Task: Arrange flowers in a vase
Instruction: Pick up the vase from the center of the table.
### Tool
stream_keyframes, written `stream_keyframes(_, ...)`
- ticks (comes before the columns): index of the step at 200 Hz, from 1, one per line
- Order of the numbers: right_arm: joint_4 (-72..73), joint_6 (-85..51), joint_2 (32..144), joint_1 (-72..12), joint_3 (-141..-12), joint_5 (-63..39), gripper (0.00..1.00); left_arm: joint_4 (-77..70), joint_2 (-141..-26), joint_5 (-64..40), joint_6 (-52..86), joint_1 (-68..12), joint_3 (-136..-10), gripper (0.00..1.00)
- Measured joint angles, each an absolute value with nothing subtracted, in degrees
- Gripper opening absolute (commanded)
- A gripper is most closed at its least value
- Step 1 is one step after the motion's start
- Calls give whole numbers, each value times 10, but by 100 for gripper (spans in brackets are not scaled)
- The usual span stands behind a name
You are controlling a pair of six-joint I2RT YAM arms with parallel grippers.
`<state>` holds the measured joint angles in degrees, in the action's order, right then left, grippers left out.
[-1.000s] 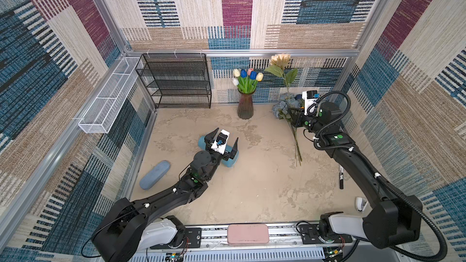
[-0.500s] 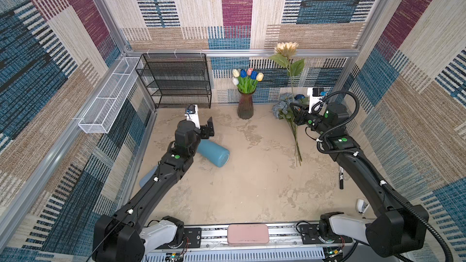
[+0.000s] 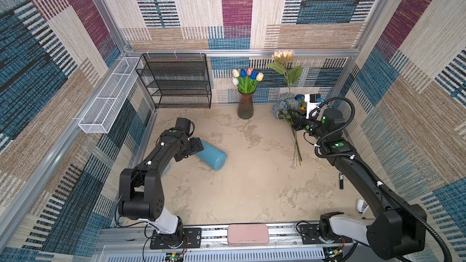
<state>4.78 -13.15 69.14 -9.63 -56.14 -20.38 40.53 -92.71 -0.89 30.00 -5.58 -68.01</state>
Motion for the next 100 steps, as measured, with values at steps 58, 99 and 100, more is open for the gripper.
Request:
stream_keyframes(58, 53, -121, 674, -96, -551, -189, 0, 291, -1021, -99, 318, -74, -721, 98)
stream_keyframes(99, 53, -117, 674, -97, -551, -178, 0, 308, -1078, -105, 324, -81, -761, 97)
stream_keyframes(100, 53, -117, 674, -97, -551, -178, 0, 308, -1079, -106, 324, -81, -761, 97)
